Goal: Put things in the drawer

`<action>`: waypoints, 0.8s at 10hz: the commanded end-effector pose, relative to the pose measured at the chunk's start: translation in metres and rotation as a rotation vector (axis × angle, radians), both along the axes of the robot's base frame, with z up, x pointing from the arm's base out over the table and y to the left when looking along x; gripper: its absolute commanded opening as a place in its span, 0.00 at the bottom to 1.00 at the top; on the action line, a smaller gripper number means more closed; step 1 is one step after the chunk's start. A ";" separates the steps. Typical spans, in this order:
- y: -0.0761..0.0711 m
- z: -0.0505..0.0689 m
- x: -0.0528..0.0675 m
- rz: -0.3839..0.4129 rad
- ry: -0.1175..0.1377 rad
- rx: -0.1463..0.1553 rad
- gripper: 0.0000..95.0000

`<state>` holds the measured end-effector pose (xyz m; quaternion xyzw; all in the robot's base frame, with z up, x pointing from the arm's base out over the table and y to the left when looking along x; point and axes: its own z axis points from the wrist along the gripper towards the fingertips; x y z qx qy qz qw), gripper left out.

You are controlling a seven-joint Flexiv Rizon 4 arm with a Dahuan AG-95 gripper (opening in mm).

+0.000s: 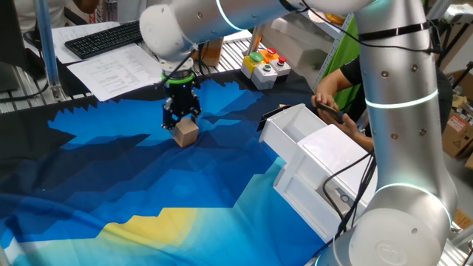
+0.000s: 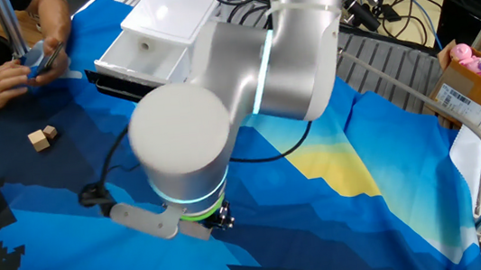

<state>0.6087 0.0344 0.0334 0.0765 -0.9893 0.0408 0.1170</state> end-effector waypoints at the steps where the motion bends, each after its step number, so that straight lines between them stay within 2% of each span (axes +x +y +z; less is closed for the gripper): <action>1: -0.001 0.012 -0.004 -0.018 0.004 -0.011 0.00; 4: -0.005 0.045 -0.010 -0.043 0.029 -0.033 0.00; 5: -0.010 0.064 -0.015 -0.030 0.056 -0.065 0.00; 7: -0.033 0.104 -0.028 -0.025 0.075 -0.094 0.00; 8: -0.044 0.117 -0.034 -0.009 0.081 -0.108 0.00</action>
